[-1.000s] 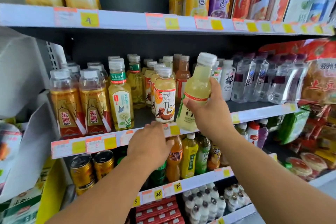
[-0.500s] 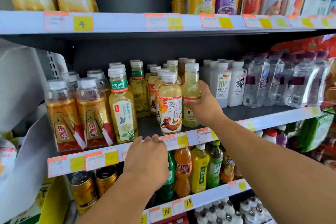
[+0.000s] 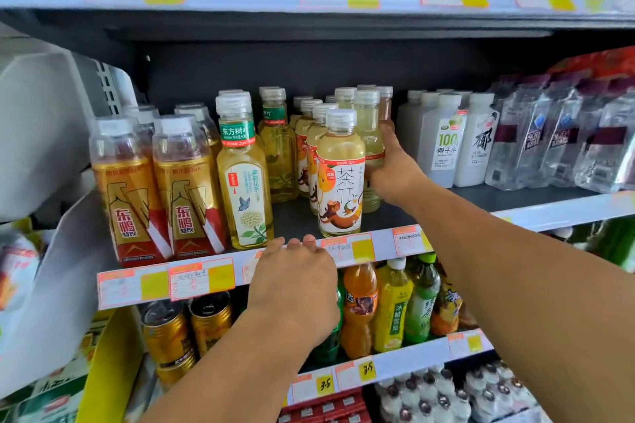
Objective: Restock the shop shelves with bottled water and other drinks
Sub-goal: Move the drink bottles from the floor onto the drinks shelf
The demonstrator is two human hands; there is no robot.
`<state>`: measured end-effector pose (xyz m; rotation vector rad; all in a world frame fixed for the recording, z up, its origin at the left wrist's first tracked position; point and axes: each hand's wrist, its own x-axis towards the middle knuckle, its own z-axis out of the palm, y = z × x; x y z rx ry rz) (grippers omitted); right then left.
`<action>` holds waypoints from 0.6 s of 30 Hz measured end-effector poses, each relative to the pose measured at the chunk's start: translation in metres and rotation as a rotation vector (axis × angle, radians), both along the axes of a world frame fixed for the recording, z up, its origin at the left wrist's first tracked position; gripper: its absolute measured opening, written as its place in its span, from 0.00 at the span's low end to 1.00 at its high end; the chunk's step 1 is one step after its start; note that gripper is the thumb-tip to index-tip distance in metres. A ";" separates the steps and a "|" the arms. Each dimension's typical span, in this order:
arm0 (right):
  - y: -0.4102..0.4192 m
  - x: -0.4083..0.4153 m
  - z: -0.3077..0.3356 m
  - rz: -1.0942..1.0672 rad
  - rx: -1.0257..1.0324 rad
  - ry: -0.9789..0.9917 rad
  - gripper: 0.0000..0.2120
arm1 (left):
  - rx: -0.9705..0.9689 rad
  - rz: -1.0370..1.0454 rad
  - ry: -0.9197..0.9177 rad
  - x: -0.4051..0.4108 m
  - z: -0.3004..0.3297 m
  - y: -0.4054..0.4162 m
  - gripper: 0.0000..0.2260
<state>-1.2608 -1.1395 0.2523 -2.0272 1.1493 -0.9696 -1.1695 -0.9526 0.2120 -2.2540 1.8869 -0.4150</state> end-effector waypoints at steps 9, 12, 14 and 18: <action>0.096 -0.042 -0.068 -0.258 -0.319 -0.379 0.06 | -0.242 -0.044 0.162 -0.003 -0.025 0.016 0.28; 0.138 -0.061 -0.130 -0.178 -0.308 -0.245 0.02 | -0.416 -0.213 0.244 -0.011 -0.088 0.047 0.21; 0.159 -0.074 -0.184 -0.109 -0.236 -0.080 0.04 | -0.391 -0.231 0.343 -0.015 -0.141 0.068 0.15; 0.186 -0.090 -0.294 0.041 0.061 0.338 0.05 | -0.135 0.067 0.670 -0.021 -0.225 0.096 0.12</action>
